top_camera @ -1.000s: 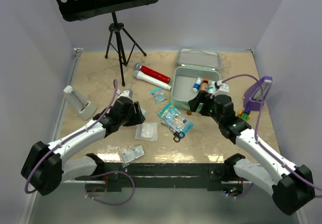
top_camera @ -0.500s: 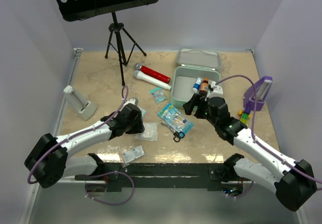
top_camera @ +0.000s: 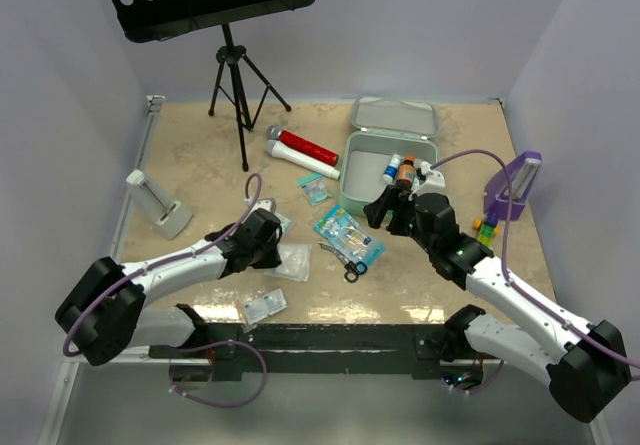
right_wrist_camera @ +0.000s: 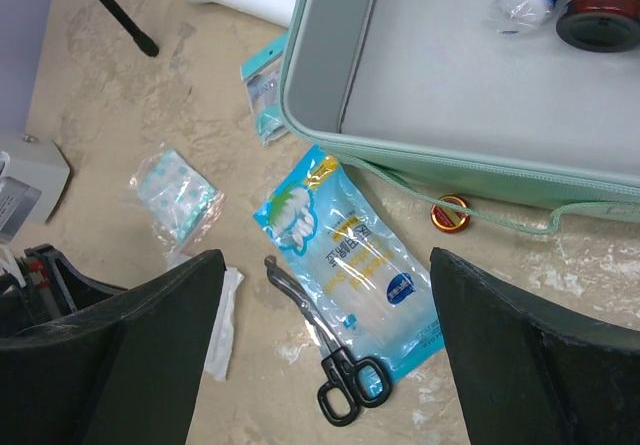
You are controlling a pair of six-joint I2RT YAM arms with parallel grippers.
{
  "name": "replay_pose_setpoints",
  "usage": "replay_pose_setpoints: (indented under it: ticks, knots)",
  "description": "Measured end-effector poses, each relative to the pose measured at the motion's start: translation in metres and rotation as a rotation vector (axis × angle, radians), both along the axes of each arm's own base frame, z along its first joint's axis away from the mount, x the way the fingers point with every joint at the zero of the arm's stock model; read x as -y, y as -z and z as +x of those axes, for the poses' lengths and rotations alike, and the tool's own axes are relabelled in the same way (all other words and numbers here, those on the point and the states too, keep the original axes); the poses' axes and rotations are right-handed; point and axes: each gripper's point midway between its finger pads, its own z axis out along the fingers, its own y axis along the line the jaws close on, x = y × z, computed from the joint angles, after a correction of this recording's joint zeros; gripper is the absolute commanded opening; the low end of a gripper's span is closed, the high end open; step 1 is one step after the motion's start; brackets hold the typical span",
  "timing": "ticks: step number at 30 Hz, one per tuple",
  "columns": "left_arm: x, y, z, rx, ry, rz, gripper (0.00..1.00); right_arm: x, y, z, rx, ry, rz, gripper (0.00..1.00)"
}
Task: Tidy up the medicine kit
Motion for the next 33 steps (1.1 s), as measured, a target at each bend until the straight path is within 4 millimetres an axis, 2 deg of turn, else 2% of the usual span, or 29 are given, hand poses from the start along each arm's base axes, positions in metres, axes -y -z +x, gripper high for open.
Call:
replay_pose_setpoints:
  ticks: [1, 2, 6, 9, 13, 18, 22, 26, 29, 33]
  knots:
    - [0.0, 0.0, 0.0, 0.001, 0.002, 0.0, 0.03, 0.0, 0.0, 0.0, 0.0, 0.0, 0.0, 0.88]
    - [0.0, 0.0, 0.001, 0.004, 0.004, -0.001, 0.0, 0.0, 0.0, 0.0, 0.0, 0.0, 0.0, 0.88]
    - [0.002, -0.004, 0.001, 0.015, 0.01, -0.013, 0.0, 0.0, 0.0, 0.0, 0.0, 0.0, 0.001, 0.88]
    - [0.001, -0.019, -0.001, 0.042, 0.012, -0.038, 0.0, 0.0, 0.0, 0.0, -0.002, 0.001, 0.002, 0.88]
    - [0.002, -0.055, 0.001, 0.118, 0.023, -0.09, 0.0, 0.0, -0.002, -0.001, -0.001, 0.004, 0.006, 0.89]
    - [0.016, -0.118, 0.018, 0.258, 0.051, -0.181, 0.0, 0.001, -0.012, 0.002, 0.013, 0.013, 0.011, 0.89]
    - [0.036, -0.157, 0.043, 0.333, 0.083, -0.206, 0.0, 0.003, -0.025, 0.005, 0.034, 0.031, 0.014, 0.89]
    - [0.069, -0.175, 0.079, 0.361, 0.126, -0.208, 0.0, 0.008, -0.042, 0.007, 0.068, 0.056, 0.026, 0.89]
    - [0.095, -0.17, 0.106, 0.357, 0.159, -0.203, 0.0, 0.012, -0.055, 0.006, 0.1, 0.075, 0.04, 0.9]
    - [0.131, -0.151, 0.145, 0.34, 0.206, -0.186, 0.0, 0.018, -0.063, 0.005, 0.122, 0.099, 0.045, 0.9]
